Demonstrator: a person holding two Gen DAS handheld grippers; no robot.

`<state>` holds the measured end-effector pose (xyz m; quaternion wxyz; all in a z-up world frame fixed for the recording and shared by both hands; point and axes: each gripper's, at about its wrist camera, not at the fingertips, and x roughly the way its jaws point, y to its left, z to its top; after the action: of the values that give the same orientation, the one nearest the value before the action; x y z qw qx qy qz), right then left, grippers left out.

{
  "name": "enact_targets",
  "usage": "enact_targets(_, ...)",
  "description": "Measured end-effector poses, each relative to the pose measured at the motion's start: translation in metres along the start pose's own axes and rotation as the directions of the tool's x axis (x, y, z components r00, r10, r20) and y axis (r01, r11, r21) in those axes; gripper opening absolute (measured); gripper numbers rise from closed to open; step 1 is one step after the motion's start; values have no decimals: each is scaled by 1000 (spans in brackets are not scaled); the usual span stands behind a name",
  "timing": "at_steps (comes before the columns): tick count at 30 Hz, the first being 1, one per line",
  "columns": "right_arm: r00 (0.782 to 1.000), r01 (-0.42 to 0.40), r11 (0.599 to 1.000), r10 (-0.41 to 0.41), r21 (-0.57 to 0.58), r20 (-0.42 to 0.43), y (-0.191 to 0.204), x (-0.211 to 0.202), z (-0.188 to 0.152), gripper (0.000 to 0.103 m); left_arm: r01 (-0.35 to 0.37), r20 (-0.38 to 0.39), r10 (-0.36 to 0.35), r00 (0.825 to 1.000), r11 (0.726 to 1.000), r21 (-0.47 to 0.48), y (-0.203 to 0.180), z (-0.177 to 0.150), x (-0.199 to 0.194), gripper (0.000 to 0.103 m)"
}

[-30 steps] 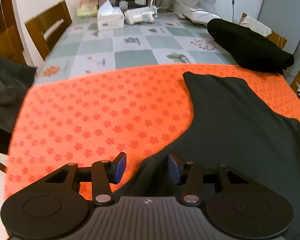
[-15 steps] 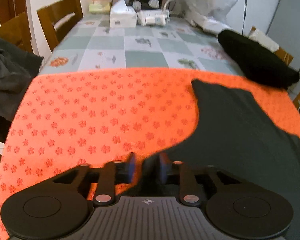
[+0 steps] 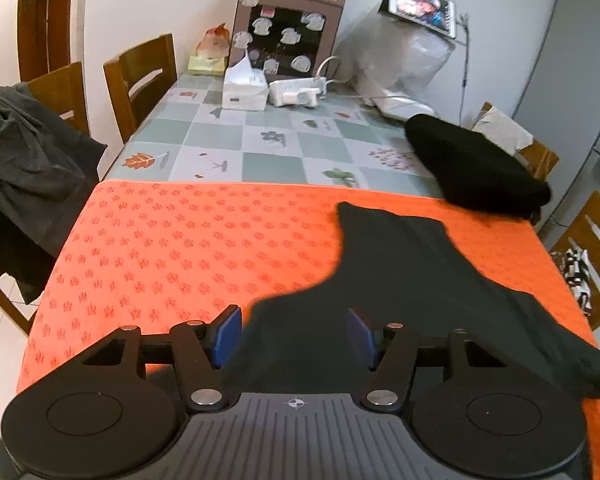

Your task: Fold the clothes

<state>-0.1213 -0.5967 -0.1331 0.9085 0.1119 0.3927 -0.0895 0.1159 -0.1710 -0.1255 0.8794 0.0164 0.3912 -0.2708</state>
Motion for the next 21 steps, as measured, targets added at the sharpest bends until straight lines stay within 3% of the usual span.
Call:
enact_targets(13, 991, -132, 979, 132, -154, -12, -74, -52, -31, 41, -125, 56, 129, 990, 989, -73, -129, -95, -63, 65)
enact_targets(17, 983, -180, 958, 180, -224, -23, -98, -66, -32, 41, -134, 67, 141, 988, 985, -105, -173, -115, -78, 68)
enact_targets(21, 976, -217, 945, 218, -244, -20, -121, -76, -26, 46, -121, 121, 133, 984, 988, -96, -206, -120, -85, 80)
